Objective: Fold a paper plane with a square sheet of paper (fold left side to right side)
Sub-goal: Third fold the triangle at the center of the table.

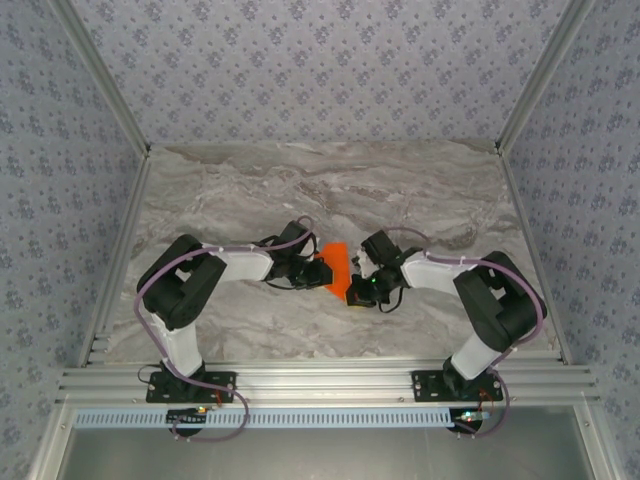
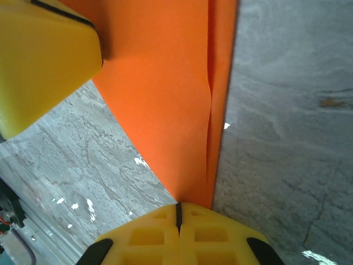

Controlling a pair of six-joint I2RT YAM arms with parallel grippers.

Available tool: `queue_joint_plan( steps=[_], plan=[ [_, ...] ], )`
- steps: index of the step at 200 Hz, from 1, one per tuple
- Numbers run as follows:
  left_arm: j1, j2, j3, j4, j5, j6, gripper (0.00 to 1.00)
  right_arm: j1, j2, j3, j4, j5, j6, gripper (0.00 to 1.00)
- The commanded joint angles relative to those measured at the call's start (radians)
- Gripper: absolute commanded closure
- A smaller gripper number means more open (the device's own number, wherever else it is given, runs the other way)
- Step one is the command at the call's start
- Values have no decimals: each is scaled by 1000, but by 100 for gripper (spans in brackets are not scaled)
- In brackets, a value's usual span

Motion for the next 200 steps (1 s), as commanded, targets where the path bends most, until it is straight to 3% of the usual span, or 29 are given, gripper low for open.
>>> queue_joint_plan(
  steps=[1,63,130,200],
  plan=[
    [-7,-5,-6,-95,-66,18,83,-34,8,-63,1,54,28,100],
    [-75,-121,10,-73,-62,50,78,-81,44,-144,63,26,42,100],
    [-150,-65,28,-43,-53,19,80,-91,70,-146,61,31,20,100],
    [-157,-5,58,-60,-96,23,82,-91,73,-144,50,35,10,100]
  ],
)
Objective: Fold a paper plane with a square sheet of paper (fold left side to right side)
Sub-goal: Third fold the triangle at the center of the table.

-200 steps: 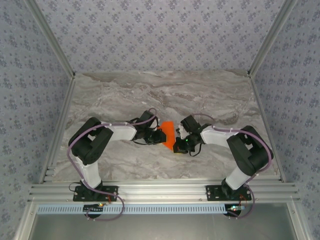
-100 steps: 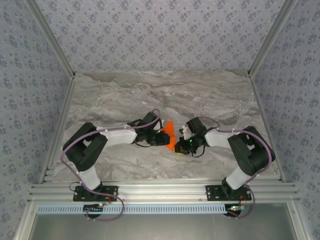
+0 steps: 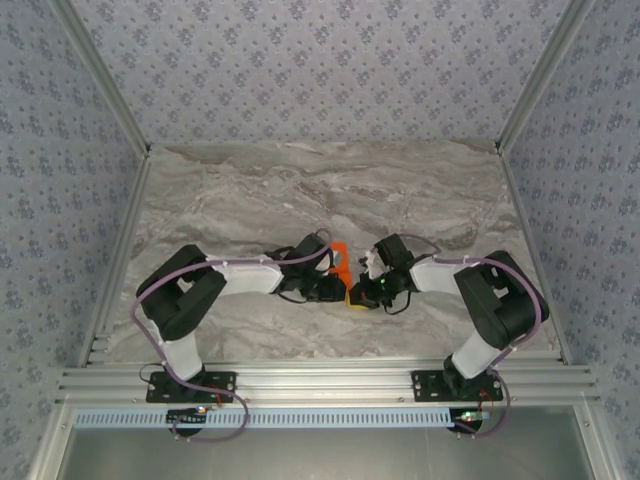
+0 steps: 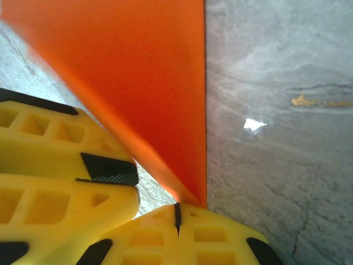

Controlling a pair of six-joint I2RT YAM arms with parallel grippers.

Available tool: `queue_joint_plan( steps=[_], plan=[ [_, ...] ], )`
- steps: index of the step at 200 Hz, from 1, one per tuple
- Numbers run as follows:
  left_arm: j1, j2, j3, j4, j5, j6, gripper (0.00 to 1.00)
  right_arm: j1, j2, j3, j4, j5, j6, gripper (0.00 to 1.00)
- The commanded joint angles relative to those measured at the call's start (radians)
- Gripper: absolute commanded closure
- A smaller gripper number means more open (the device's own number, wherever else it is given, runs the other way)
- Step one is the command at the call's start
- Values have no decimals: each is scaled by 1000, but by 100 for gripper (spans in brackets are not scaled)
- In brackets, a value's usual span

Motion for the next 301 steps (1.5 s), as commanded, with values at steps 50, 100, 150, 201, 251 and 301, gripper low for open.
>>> queue_joint_plan(
  steps=[50,100,150,201,251,301],
  plan=[
    [-3,20,47,-25,-54,12,83,-10,64,-50,-117,200,-26,100],
    [3,53,64,-68,-84,35,83,-9,66,-43,-134,212,-31,100],
    [19,83,63,-116,-153,60,84,-8,57,-40,-171,240,-44,100],
    [64,57,49,-175,-209,106,84,-8,59,-43,-176,246,-47,100],
    [148,37,35,-209,-234,163,84,-8,48,-49,-184,244,-46,100],
    [251,48,41,-223,-237,210,84,-5,34,-52,-193,239,-47,100]
  ],
)
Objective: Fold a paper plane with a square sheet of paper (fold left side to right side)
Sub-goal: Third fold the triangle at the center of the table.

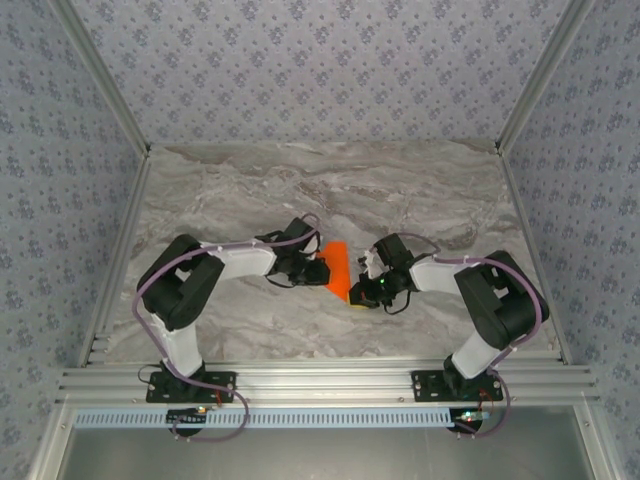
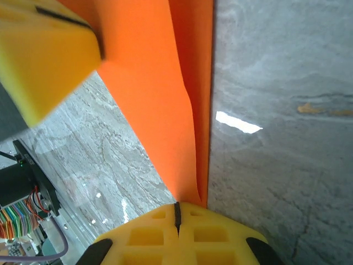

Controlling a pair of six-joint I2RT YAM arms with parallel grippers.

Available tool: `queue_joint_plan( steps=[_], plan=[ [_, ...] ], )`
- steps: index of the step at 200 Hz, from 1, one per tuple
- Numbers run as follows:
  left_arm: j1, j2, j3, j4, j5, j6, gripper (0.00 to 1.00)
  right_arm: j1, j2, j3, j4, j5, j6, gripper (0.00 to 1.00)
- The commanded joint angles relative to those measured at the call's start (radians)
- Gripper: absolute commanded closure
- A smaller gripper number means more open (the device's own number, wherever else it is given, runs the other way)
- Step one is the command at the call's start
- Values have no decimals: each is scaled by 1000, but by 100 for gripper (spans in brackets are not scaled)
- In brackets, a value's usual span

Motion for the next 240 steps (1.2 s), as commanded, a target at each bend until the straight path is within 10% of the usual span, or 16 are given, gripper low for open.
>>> queue_joint_plan(
  steps=[1,103,173,240],
  plan=[
    [95,17,-21,-95,-181,58,84,-7,38,-58,-175,219,-13,100],
    [183,-79,-33,-107,-124,73,79,9,-66,-61,-83,158,-10,100],
    [172,-233,-203,159,108,-196,53,41,-402,-22,-164,351,-130,52],
    [83,-102,-197,355,169,-329,49,195,-484,-32,-162,541,-193,44]
  ],
)
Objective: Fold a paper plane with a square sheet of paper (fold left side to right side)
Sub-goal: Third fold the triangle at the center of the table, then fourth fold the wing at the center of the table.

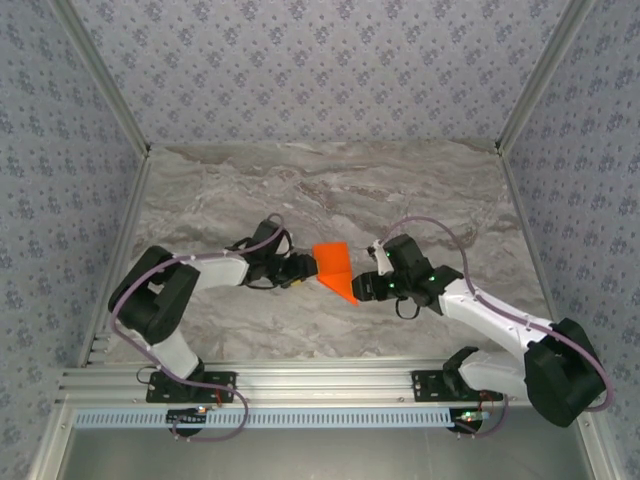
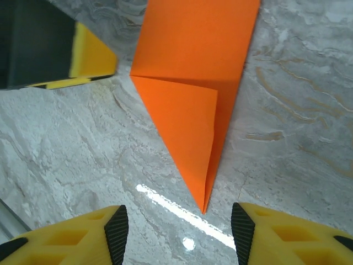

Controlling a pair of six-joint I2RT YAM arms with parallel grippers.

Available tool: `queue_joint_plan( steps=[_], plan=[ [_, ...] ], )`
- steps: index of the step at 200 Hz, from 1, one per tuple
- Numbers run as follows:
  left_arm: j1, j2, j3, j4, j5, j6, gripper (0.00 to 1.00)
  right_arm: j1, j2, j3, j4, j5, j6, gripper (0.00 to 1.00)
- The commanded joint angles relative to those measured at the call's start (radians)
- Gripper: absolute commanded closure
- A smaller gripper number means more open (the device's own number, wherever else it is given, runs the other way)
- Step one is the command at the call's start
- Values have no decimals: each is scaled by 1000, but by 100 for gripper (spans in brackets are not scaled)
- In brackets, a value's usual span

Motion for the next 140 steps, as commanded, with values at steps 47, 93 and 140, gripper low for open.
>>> queue_joint_plan(
  steps=[47,93,140],
  plan=[
    [-41,75,66,122,51,-81,54,140,29,14,6,202,-57,44],
    [-44,51,80,105,50,-80,62,167,69,9,65,219,-77,42],
    [-44,29,103,76,56,-97,63,258,139,27,161,341,-168,41]
  ],
)
